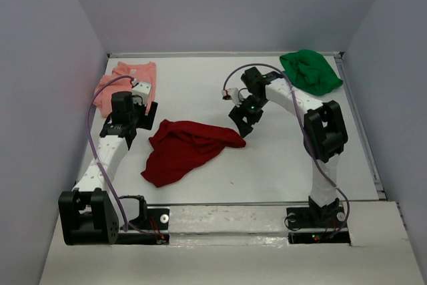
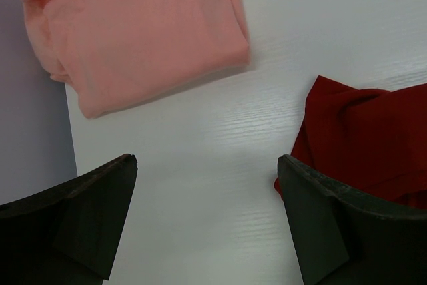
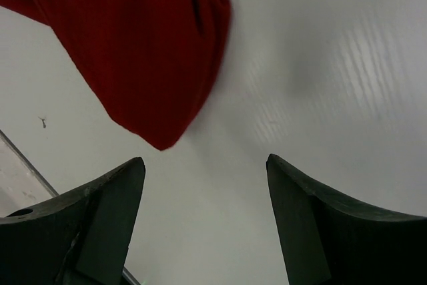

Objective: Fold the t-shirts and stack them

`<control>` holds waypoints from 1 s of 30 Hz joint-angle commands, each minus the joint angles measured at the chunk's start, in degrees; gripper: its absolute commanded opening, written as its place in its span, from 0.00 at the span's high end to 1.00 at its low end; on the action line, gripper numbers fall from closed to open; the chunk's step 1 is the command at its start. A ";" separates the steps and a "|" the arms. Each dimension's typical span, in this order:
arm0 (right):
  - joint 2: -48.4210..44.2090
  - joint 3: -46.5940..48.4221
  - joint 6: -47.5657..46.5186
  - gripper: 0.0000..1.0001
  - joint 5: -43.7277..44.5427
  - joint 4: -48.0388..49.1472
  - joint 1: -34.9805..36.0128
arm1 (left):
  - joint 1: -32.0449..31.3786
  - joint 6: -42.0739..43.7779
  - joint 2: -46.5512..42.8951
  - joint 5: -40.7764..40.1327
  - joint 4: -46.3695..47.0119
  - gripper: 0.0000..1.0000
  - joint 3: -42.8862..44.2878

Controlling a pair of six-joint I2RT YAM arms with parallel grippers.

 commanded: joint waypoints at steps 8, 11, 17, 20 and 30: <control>10.14 6.86 -0.09 0.22 -2.05 -1.10 11.63 | 0.18 0.44 0.95 -1.11 -0.28 0.01 1.27; 10.59 6.60 0.09 0.25 -2.67 -0.48 12.17 | 0.18 0.44 1.21 -0.67 -0.37 0.01 1.36; 11.12 6.77 0.09 0.52 -1.35 -0.92 12.69 | 0.18 0.26 1.74 0.12 -0.46 0.01 1.28; 10.94 7.12 0.00 0.70 -0.30 -1.10 12.69 | 0.18 0.17 1.57 0.38 -0.46 0.01 1.01; 7.35 9.06 0.79 1.00 16.02 2.40 12.08 | 0.18 0.09 0.60 0.38 -0.64 0.01 0.57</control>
